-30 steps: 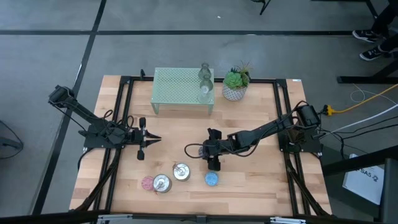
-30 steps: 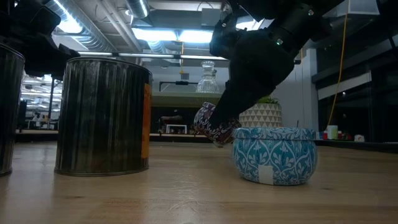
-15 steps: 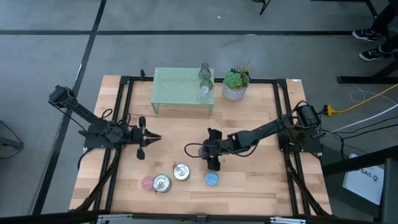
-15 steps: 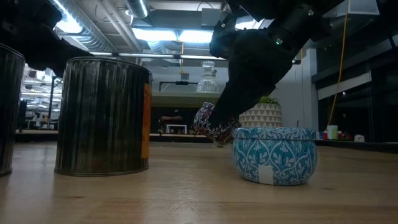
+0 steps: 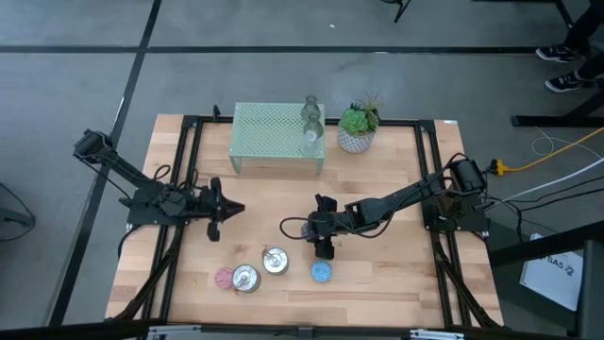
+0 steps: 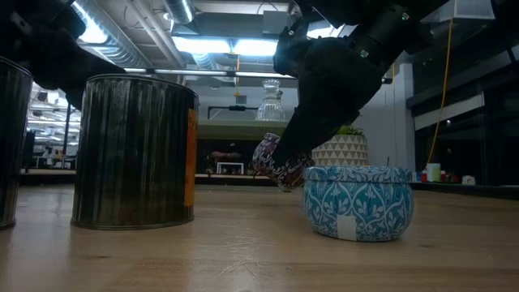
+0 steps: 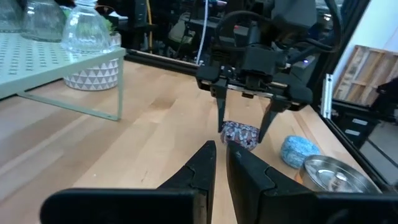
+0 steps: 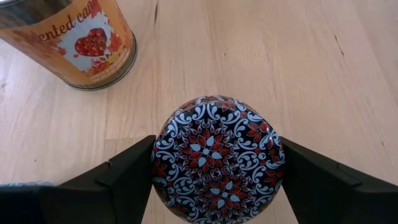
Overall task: Pick & Place candle stick holders
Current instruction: Put the black and red candle on the shelf
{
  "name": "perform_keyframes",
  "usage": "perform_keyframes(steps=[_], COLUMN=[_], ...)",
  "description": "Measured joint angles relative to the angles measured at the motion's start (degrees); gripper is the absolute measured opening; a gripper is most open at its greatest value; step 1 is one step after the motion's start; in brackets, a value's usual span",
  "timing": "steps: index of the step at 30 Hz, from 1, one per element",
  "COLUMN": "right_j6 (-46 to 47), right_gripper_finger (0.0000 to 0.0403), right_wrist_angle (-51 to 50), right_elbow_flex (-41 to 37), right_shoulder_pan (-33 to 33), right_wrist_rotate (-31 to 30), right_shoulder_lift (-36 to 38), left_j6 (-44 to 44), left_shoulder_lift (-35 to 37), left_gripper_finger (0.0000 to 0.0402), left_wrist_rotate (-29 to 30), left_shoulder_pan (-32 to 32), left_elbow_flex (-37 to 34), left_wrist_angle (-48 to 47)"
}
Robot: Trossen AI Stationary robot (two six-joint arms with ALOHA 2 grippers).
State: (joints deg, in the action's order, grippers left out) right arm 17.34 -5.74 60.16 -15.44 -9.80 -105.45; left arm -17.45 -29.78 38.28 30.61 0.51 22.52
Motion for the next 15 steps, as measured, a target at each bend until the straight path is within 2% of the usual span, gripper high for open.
perform_keyframes(steps=[6,15], right_j6=[0.02,0.02], right_gripper_finger=[0.0303,0.0303], right_wrist_angle=[-0.02,-0.02], right_elbow_flex=[0.00,0.00], right_shoulder_pan=[0.00,-0.02], right_wrist_rotate=[0.13,0.13], right_shoulder_lift=[0.00,0.00], left_j6=[0.12,5.52], left_shoulder_lift=[0.00,0.00], left_gripper_finger=[0.0031,0.0032], left_wrist_rotate=[-0.40,2.06], left_shoulder_pan=[0.00,0.00], left_elbow_flex=[-0.02,-0.01], left_wrist_angle=[-0.16,-0.50])
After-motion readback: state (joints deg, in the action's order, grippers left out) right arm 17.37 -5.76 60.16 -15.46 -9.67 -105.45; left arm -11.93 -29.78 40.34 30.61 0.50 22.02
